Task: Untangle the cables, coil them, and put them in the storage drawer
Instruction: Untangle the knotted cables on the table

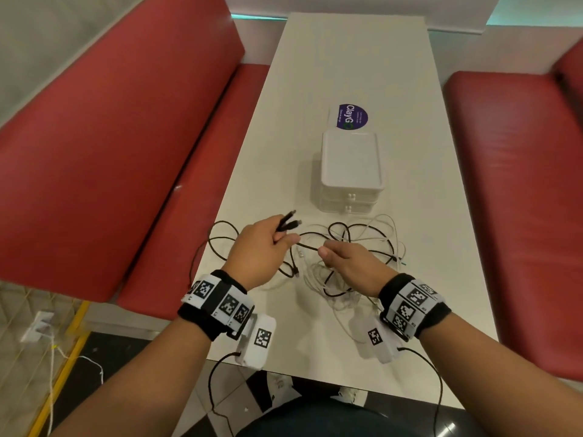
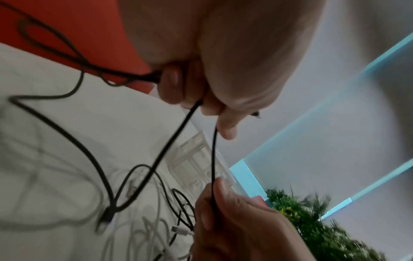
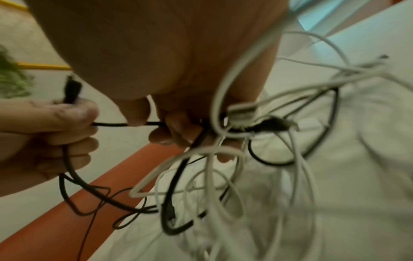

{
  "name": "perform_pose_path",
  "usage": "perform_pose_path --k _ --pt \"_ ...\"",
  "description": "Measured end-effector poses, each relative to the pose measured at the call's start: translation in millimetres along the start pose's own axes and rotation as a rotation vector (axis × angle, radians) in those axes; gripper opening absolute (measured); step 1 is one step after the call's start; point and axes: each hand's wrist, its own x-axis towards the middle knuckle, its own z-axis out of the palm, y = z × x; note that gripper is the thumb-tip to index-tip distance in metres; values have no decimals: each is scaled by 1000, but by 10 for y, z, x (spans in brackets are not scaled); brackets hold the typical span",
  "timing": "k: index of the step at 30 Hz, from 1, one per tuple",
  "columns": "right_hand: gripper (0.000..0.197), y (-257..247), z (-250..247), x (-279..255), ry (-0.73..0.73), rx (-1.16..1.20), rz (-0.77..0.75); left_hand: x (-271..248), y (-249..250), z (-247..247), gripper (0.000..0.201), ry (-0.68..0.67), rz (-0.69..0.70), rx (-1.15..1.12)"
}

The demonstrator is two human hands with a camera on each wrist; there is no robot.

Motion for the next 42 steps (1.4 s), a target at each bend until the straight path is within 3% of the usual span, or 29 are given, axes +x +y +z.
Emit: perform_pose_path --k 3,6,11,13,16,19,22,26,30,34,37,39,41,42 --pt "18 -160 -34 -23 87 -175 -167 -15 -186 22 19 31 32 358" --pt "25 -336 4 -51 185 -257 -302 -51 -288 32 23 44 49 462" --pt "26 -98 23 -52 293 -144 -146 -72 -142 -143 21 92 126 359" --pt "25 -25 17 -51 310 -81 -92 -108 -75 -159 15 95 200 413" --pt "24 -38 34 -14 238 -187 -78 -148 -11 -95 16 53 276 555" --pt "26 -97 103 62 114 -378 -24 -191 110 59 16 -112 265 430" --pt "26 -238 85 32 178 -296 -98 -218 166 178 7 -289 121 242" --pt "16 -333 -62 -107 360 -24 -187 -180 131 47 13 -176 68 74" --pt "27 -181 -9 -117 262 24 -168 -123 279 -189 14 -42 96 -124" --pt "30 20 66 -58 183 -31 -119 -120 435 -300 21 -77 99 -383" --pt "27 55 78 -26 89 -98 -82 -171 457 -238 35 -106 96 -419" --pt "25 3 19 -3 90 -97 -100 -166 364 -175 27 -44 61 -367" --pt "22 -71 -101 -2 232 -29 -126 -129 213 -167 13 11 -1 -149" --pt "20 -95 -147 -14 320 0 -140 -121 130 -160 22 -16 -32 -3"
